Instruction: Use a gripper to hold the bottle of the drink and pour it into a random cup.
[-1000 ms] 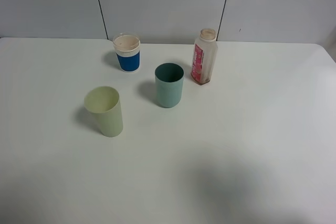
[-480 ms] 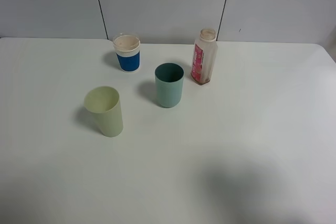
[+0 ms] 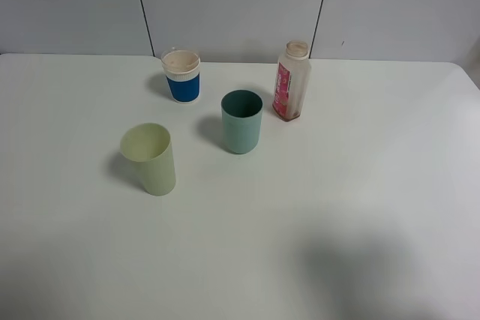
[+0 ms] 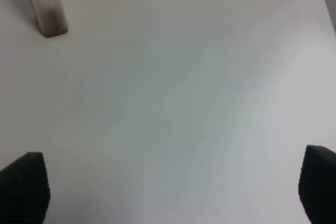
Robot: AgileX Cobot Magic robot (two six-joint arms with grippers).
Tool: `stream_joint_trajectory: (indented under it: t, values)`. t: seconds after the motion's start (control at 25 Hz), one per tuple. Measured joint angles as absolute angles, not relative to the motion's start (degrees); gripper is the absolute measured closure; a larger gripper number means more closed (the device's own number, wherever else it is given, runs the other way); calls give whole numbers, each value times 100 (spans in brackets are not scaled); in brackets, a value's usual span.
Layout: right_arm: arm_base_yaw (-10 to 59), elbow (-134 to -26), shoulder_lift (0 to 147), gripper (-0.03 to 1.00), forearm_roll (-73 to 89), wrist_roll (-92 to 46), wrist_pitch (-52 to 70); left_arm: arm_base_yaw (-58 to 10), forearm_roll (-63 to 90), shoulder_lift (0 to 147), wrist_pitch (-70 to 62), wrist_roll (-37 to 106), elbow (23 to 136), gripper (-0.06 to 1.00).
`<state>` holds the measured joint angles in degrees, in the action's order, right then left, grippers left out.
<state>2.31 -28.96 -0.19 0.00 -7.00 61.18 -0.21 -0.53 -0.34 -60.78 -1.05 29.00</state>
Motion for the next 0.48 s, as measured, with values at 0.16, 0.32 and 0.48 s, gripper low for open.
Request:
stream_joint_trajectory:
  t: [0.16,0.32,0.48]
  values:
    - [231,-2896,-19,3,0,-662,6118,-21,-53,-34,-6078,-105,2900,2]
    - [231,-2896,-19,3,0,-662,6118,-21,-53,-34,-6078,-105,2900,2]
    - [231,-2896,-19,3,0,-662,6118,-21,-53,-34,-6078,-105,2900,2]
